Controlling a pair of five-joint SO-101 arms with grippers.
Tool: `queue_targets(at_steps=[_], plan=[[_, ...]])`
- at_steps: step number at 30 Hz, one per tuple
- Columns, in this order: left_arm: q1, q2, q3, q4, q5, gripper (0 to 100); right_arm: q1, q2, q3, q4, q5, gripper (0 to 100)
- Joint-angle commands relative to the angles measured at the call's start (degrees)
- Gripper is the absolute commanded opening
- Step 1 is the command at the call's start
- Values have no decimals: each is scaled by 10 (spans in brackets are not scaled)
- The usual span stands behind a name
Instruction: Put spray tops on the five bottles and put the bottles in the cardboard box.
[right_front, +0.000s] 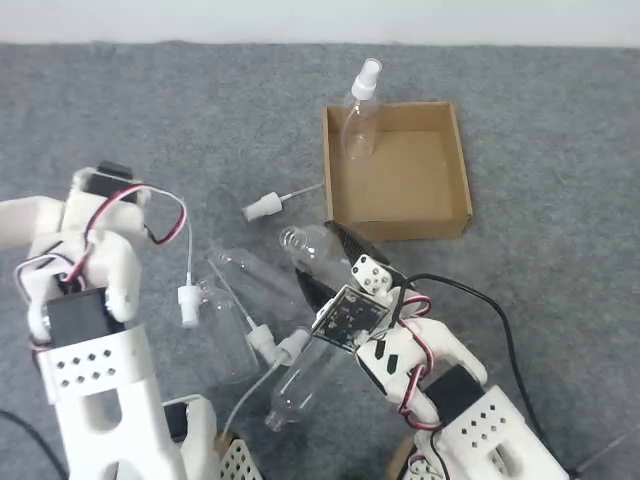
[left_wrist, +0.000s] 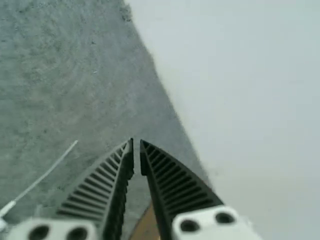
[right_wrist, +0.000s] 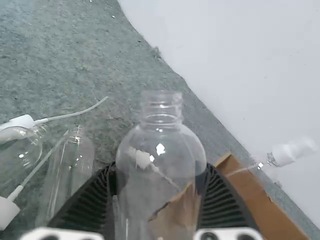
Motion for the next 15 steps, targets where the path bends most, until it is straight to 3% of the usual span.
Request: queue_targets(at_steps=[1,6,15], plan=[[7,-18,-49,53,-76,12,29,-17,-17,-13,6,40],[61,-14,-49,95,-166,13,59,-17,-33,-13,-58,40],[117,-13,-15,94,-344,16,85,-17,-37,-13,-64,40]])
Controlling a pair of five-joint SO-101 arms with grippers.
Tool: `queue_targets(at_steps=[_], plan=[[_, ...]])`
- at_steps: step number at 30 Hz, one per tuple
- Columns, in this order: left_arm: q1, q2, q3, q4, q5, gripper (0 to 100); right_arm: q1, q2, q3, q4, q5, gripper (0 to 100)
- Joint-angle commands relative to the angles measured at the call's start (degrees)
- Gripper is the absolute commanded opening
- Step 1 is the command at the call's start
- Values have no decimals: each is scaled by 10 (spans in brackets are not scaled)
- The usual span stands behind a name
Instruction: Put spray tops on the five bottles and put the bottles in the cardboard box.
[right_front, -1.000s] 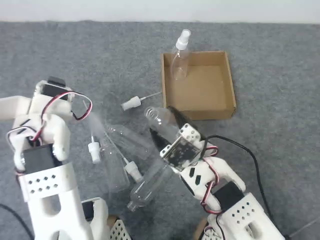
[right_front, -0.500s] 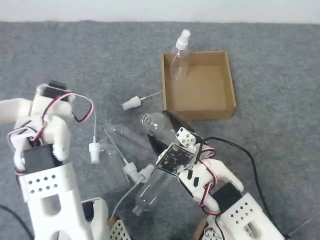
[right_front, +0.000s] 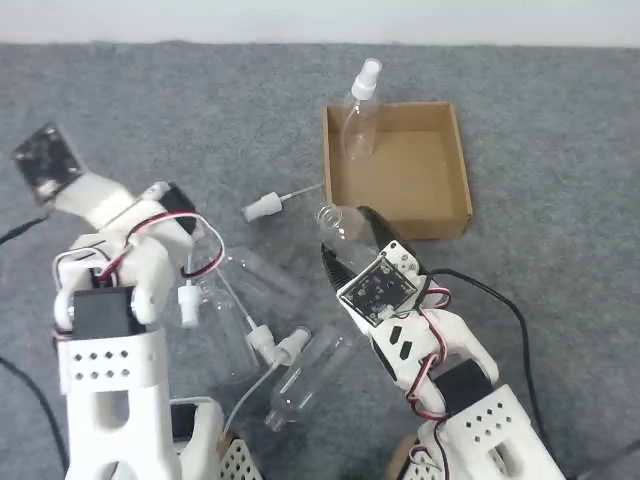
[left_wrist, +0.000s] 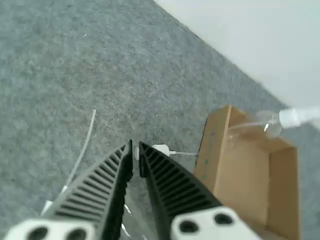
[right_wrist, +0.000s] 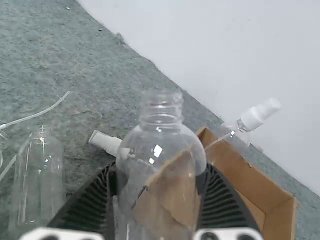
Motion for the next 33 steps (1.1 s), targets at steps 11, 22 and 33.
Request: queue_targets(at_steps=[11,22,33], plan=[[35,2,-8,35,-130,145,9,-17,-43,-13,-7,40],[36,230,-133,110,-178,149,9,-17,-43,-13,-7,40],[-9,300,-203,149,-188,149,9,-17,-43,-13,-4,40]])
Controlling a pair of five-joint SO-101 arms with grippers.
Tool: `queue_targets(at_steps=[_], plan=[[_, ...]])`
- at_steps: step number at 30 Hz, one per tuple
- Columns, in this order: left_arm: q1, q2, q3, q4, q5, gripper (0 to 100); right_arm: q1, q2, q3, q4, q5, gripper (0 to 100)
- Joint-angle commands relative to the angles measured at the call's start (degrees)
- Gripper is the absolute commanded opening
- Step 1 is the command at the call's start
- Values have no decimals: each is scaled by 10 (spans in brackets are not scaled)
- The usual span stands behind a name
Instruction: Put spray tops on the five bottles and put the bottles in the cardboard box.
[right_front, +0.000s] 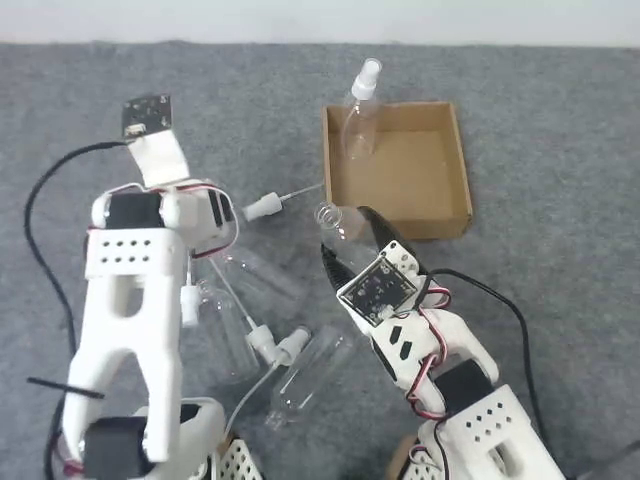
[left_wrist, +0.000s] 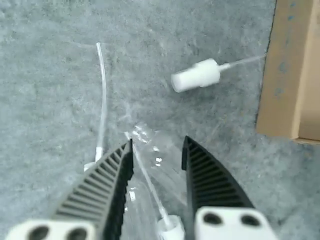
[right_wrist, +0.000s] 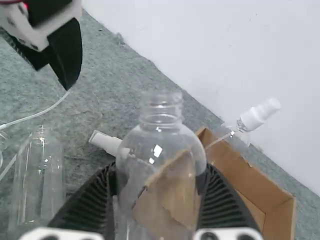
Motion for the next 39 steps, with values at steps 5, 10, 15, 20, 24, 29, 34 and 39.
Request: queue_targets(at_steps=[5,10,15,20,24,29,34,39], plan=[[-94,59,-179,135,-28,156,9,-17,-43,-13,-4,40],[-138,137,-250,200,-65,202,9,-17,-43,-13,-4,40],[-189,198,-292,207,-90,214,9,-17,-42,-13,-4,40],[-215,246,-297,207,-149,210,9,-17,-42,-13,-4,40],[-211,260,-297,215,-148,209,9,-17,-42,-13,-4,40],[-210,262,-294,237,-148,209,9,-17,-41,-12,-4,40],[-194,263,-250,242,-148,213,10,-17,-41,-12,-4,40],[-136,262,-186,222,-148,210,10,-17,-41,-12,-4,40]])
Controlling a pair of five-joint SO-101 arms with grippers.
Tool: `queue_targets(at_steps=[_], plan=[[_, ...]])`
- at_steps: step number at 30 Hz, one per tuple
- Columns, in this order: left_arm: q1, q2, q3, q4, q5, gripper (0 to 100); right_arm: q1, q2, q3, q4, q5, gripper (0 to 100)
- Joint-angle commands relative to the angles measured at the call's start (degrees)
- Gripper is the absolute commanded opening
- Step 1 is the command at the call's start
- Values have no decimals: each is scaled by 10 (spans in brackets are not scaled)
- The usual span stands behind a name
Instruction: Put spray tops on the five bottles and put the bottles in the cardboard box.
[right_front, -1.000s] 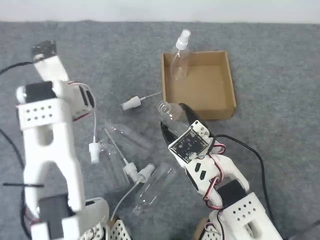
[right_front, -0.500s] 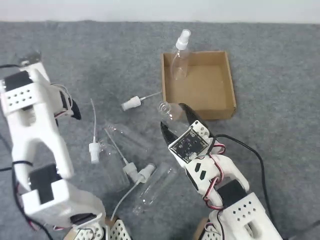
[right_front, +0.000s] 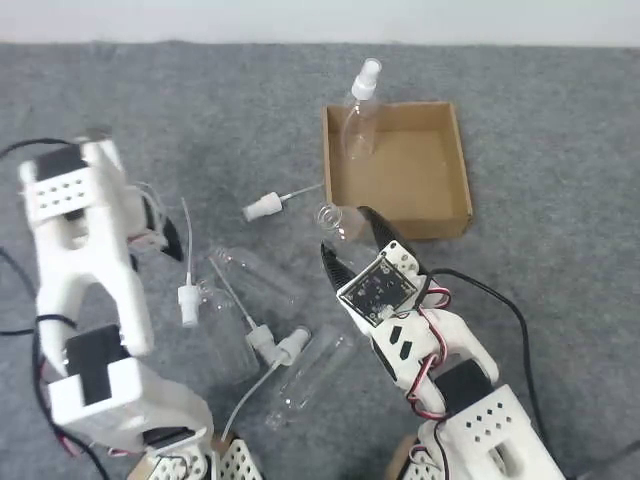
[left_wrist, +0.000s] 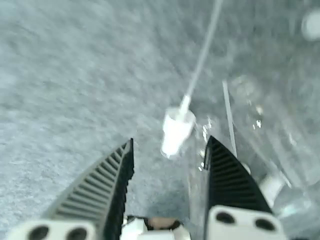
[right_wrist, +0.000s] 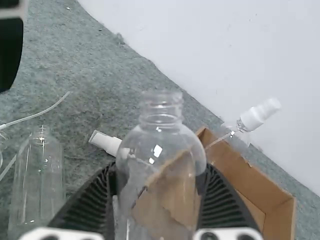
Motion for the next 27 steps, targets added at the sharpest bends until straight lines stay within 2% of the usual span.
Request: queue_targets(at_steps=[1,5,8,11,18,23,27], plan=[[47,-7,36,-17,-1,209,10,-17,-42,-12,-4,40],[55,-6,69,-77,61,209,10,-17,-43,-12,-4,40],[55,-6,108,-126,67,209,10,-17,-43,-12,-4,40],[55,-6,131,-137,66,209,10,-17,-43,-12,-4,40],[24,-6,167,-139,-14,209,10,-17,-42,-12,-4,40],[-13,-6,191,-191,-16,209,10,-17,-42,-12,-4,40],[-11,-5,242,-231,-65,209,10,-17,-43,-12,-4,40]])
